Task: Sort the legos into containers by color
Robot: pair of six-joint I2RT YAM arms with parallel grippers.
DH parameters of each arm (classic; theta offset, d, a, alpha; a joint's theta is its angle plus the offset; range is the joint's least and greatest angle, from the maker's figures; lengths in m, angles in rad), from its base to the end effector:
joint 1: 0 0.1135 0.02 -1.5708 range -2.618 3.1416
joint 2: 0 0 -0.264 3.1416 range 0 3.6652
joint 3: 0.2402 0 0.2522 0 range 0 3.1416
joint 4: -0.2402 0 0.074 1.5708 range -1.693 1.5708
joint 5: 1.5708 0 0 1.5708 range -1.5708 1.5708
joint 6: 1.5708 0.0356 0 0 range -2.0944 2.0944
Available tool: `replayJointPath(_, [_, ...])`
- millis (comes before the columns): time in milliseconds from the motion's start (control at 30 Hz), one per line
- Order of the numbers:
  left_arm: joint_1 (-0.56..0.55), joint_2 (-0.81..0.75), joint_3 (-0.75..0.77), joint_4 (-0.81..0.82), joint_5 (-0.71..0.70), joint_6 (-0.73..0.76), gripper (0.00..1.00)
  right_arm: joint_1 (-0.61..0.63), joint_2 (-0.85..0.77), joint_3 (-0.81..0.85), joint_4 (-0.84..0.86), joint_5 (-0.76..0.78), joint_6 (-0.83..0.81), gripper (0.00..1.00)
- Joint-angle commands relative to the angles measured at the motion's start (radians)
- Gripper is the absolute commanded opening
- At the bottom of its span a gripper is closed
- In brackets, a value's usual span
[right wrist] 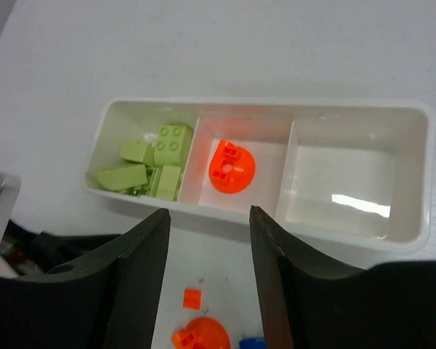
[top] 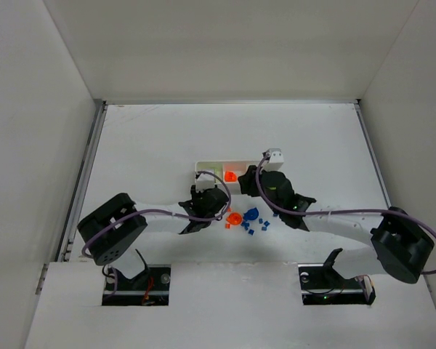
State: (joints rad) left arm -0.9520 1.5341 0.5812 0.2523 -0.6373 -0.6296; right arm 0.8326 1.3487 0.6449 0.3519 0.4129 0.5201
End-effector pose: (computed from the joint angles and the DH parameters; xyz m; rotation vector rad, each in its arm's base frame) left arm 0.1794 -0.2154 0.1463 0.0192 2.1222 -0.2065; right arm 0.2040 0.2030 0.2215 -0.0213 1.9262 0.5216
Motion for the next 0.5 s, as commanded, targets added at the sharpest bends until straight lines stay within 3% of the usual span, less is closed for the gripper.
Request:
replayJointPath(0, [-0.011, 0.024, 0.06, -0.047, -0.074, -0.03, 0.34, 0.033, -0.059, -0.053, 0.07, 0.036, 0.011, 0.54])
replayJointPath(467, [-0.024, 0.095, 0.109, -0.123, -0.101, -0.104, 0.26, 0.064, -0.092, -0.083, 0.076, 0.046, 0.02, 0.53])
